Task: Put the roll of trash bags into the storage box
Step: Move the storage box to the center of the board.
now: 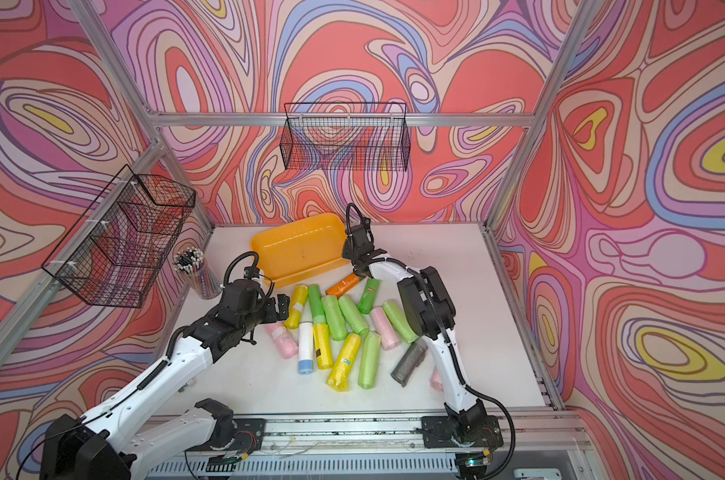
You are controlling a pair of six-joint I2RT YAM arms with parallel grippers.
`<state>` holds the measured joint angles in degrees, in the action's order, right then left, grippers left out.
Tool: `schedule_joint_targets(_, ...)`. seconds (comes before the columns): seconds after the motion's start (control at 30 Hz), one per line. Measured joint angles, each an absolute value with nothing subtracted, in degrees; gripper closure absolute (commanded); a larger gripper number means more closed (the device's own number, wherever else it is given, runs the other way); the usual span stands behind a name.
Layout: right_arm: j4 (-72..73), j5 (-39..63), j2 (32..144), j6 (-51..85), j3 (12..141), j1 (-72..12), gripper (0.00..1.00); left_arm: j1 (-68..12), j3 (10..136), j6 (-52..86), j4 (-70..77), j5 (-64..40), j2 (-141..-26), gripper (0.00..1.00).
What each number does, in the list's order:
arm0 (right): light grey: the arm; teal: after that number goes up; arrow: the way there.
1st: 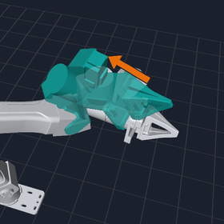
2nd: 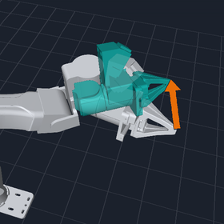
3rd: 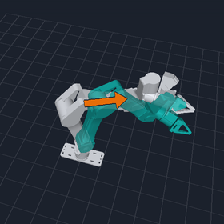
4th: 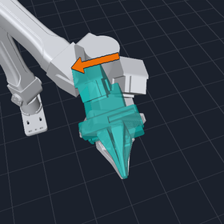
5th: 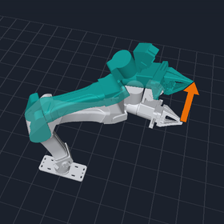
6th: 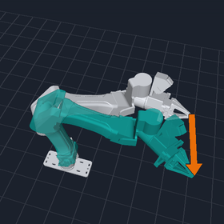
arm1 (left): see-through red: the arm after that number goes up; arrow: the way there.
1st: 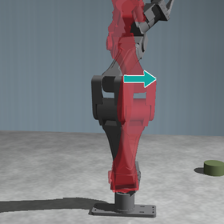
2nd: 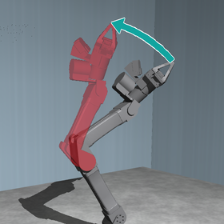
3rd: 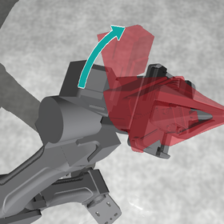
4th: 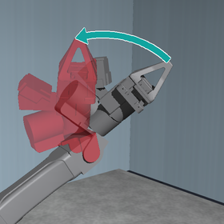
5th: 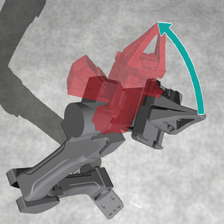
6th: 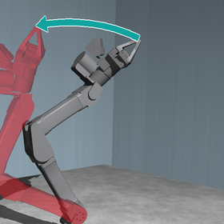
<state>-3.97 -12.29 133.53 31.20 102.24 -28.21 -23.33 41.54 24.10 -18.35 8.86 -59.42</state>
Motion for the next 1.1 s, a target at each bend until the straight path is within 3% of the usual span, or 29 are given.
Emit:
schedule_joint_targets(0.27,-4.3,-14.2,128.8,28.9,95.5,-28.1,0.77,-23.6,41.5,24.2,-18.7,8.6,-59.3,0.0)
schedule_joint_targets(1.1,-10.2,-19.8,119.9,24.5,82.7,-23.2,0.76,-23.7,41.5,24.3,-18.6,7.3,-59.8,0.0)
